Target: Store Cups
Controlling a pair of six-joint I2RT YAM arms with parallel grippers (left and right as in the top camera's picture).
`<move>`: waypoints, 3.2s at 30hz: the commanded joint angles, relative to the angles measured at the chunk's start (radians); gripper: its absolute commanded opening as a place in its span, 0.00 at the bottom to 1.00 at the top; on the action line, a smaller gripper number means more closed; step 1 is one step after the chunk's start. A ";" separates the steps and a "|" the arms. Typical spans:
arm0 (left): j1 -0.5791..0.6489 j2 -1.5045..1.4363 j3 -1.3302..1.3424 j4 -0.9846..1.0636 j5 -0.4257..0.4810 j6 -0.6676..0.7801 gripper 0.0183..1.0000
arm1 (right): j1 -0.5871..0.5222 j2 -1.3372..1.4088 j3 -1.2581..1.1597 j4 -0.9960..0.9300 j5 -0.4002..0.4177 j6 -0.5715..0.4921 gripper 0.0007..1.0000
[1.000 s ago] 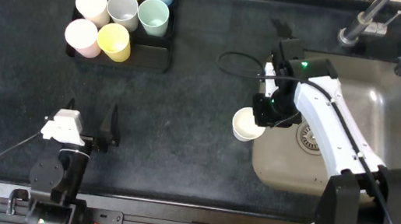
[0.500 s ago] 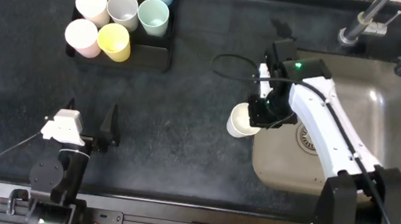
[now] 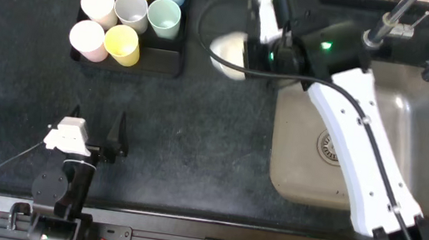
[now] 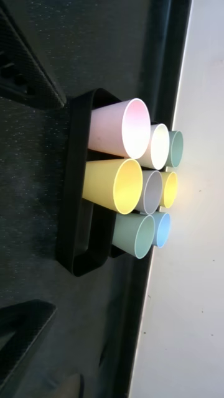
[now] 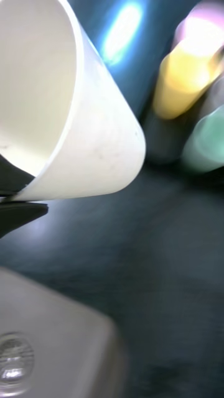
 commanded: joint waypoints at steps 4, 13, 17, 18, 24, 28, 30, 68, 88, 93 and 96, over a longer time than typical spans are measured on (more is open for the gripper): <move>0.003 -0.010 -0.001 -0.005 0.000 -0.007 1.00 | 0.090 0.035 0.155 0.124 -0.077 0.128 0.04; 0.003 -0.010 -0.002 -0.005 0.000 -0.007 1.00 | 0.169 0.195 0.158 0.144 -0.119 0.161 0.04; 0.003 -0.010 -0.002 -0.005 0.000 -0.007 1.00 | 0.177 0.262 0.158 0.153 -0.116 0.178 0.04; 0.003 -0.010 -0.001 -0.005 0.000 -0.007 1.00 | 0.177 0.277 0.158 0.157 -0.116 0.179 0.04; 0.003 -0.010 -0.002 -0.005 0.000 -0.007 1.00 | 0.186 0.349 0.158 0.182 -0.078 0.202 0.04; 0.003 -0.010 -0.002 -0.005 0.000 -0.007 1.00 | 0.189 0.393 0.158 0.201 -0.075 0.206 0.04; 0.003 -0.010 -0.002 -0.005 0.000 -0.007 1.00 | 0.189 0.412 0.158 0.209 -0.075 0.205 0.04; 0.003 -0.010 -0.001 -0.005 0.000 -0.007 1.00 | 0.187 0.564 0.156 0.255 -0.011 0.212 0.07; 0.003 -0.010 -0.002 -0.005 0.000 -0.007 1.00 | 0.175 0.369 0.177 0.303 0.002 0.143 0.64; 0.003 -0.010 -0.002 -0.005 0.000 -0.007 1.00 | 0.171 0.212 0.177 0.287 0.050 0.110 0.70; 0.003 -0.010 -0.001 -0.005 0.000 -0.007 1.00 | 0.134 0.125 0.177 0.214 0.051 0.105 0.73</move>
